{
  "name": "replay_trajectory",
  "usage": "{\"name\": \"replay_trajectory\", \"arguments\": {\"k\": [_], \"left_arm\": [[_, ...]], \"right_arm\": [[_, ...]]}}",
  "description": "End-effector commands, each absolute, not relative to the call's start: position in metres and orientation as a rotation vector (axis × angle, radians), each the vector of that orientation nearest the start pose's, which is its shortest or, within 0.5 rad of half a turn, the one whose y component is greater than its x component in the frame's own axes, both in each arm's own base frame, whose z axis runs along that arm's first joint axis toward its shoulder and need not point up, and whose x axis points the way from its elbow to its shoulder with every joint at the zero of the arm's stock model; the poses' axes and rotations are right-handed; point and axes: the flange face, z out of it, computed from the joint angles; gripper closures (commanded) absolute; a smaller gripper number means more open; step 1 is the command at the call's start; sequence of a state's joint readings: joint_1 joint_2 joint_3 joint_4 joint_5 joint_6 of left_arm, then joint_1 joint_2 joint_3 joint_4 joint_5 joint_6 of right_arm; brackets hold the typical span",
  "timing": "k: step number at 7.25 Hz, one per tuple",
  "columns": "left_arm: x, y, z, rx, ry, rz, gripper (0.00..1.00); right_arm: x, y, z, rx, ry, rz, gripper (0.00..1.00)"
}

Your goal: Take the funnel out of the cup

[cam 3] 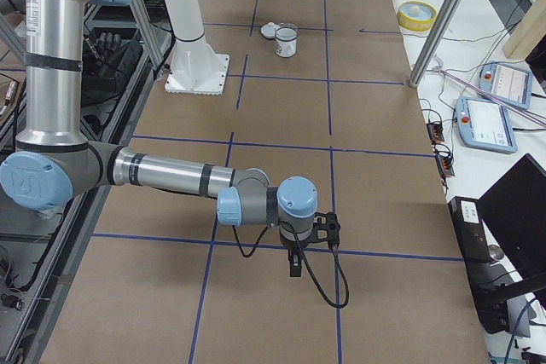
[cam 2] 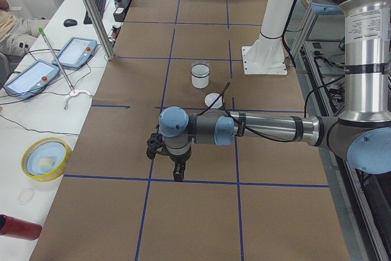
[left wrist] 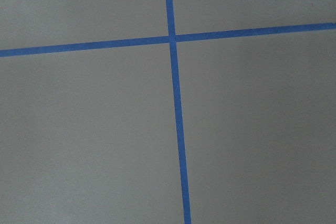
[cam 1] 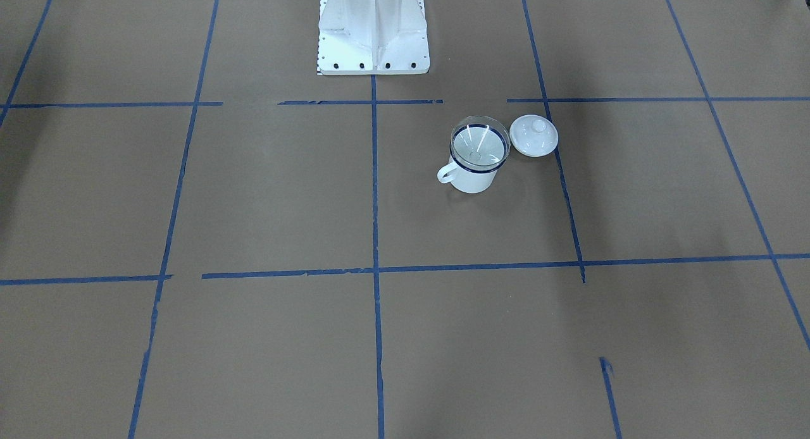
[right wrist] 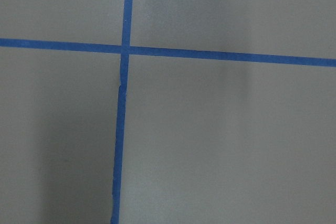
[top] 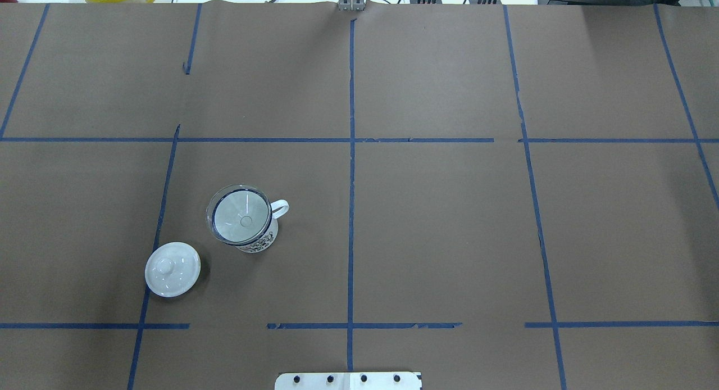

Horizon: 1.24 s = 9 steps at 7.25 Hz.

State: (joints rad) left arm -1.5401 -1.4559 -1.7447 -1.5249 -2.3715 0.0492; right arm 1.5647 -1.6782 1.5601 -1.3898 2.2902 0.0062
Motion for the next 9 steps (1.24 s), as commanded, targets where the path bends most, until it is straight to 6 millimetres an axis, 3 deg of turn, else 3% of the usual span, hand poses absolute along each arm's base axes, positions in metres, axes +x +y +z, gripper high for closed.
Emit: {"name": "replay_trajectory", "arguments": {"k": [1, 4, 6, 7, 8, 9], "left_arm": [[-0.049, -0.439, 0.63, 0.027, 0.798, 0.092, 0.0], [-0.046, -0.45, 0.618, 0.043, 0.798, 0.099, 0.0], [-0.035, -0.497, 0.547, 0.174, 0.798, 0.168, 0.0], [-0.033, -0.54, 0.511, 0.24, 0.798, 0.198, 0.0], [-0.036, -0.549, 0.48, 0.278, 0.806, 0.151, 0.0], [-0.035, -0.548, 0.472, 0.332, 0.814, 0.152, 0.0]], "right_arm": [[0.065, -0.449, 0.7, 0.056, -0.72, -0.023, 0.0], [0.065, -0.449, 0.7, 0.056, -0.72, -0.023, 0.0], [0.065, -0.449, 0.7, 0.056, -0.72, -0.023, 0.0], [0.065, -0.449, 0.699, 0.057, -0.72, -0.023, 0.0], [0.065, -0.449, 0.7, 0.056, -0.72, -0.023, 0.0], [0.065, -0.449, 0.7, 0.056, -0.72, -0.023, 0.0]]}}
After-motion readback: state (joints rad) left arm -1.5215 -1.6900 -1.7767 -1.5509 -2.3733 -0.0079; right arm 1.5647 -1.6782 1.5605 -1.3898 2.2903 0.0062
